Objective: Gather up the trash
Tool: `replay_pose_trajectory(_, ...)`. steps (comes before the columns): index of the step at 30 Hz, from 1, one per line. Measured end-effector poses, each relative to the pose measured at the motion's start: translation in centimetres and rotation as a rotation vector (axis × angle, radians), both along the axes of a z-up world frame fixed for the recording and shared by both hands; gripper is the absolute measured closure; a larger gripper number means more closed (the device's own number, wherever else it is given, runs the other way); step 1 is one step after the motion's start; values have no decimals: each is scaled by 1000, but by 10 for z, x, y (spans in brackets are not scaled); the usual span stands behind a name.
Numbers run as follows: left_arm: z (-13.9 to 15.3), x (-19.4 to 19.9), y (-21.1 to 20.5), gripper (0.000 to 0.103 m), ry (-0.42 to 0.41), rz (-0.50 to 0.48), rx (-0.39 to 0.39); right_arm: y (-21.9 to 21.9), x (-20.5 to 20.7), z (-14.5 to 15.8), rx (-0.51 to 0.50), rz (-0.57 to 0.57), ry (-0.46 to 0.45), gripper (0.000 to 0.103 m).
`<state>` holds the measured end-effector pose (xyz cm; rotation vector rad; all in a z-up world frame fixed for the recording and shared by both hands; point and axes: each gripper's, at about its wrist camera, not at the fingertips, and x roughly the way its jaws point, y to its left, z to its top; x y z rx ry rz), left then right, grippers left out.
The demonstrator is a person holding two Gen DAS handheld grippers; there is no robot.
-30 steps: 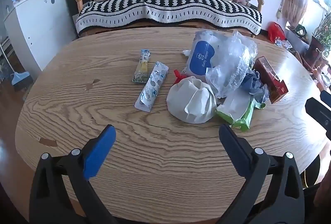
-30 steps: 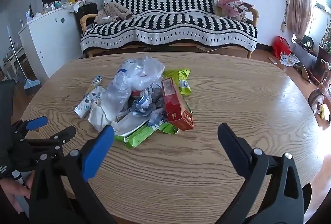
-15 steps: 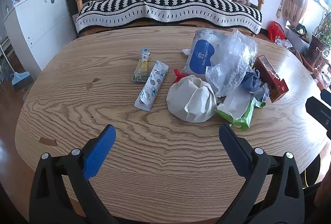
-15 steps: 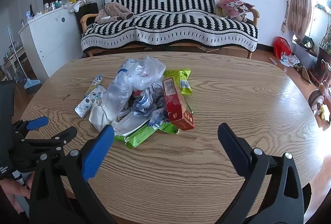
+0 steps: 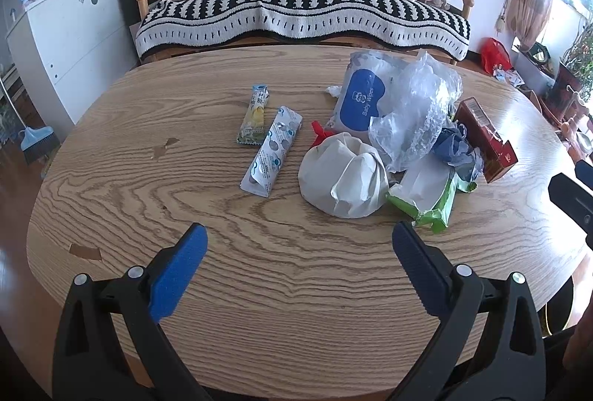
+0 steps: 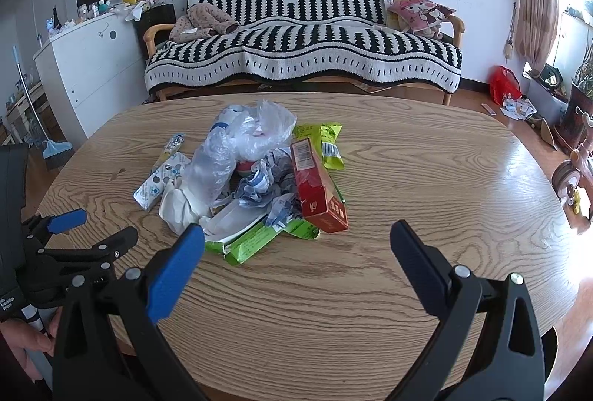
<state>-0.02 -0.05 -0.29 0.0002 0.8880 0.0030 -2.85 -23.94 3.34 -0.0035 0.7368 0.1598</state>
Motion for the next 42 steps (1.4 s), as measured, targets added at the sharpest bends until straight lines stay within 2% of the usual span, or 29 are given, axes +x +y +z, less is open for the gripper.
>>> replay_pose_trajectory(19, -4, 1, 1, 6, 17, 4, 7, -1, 1, 0, -4, 6, 5, 6)
replay_pose_trajectory(23, -12, 10, 12, 6, 55, 12, 22, -9, 14, -6, -30, 19, 44, 6)
replay_pose_trajectory(27, -19, 25, 28, 6, 80, 20, 69, -20, 39, -13, -30, 13, 68, 7)
replay_pose_trajectory(31, -28, 45, 39, 6, 111, 3, 63, -18, 68, -28, 1, 31, 117, 11)
replay_pose_trajectory(34, -40, 61, 42, 6, 149, -5, 49, -10, 85, -45, -16, 38, 158, 18)
replay_pose_trajectory(37, -46, 71, 40, 8, 146, -17, 72, -6, 94, -53, -22, 38, 175, 25)
replay_pose_trajectory(41, -44, 80, 29, 17, 102, -59, 85, -3, 99, -56, -29, 50, 164, 39)
replay_pose_trajectory(42, -45, 83, 26, 22, 100, -68, 85, -2, 101, -57, -31, 52, 168, 46)
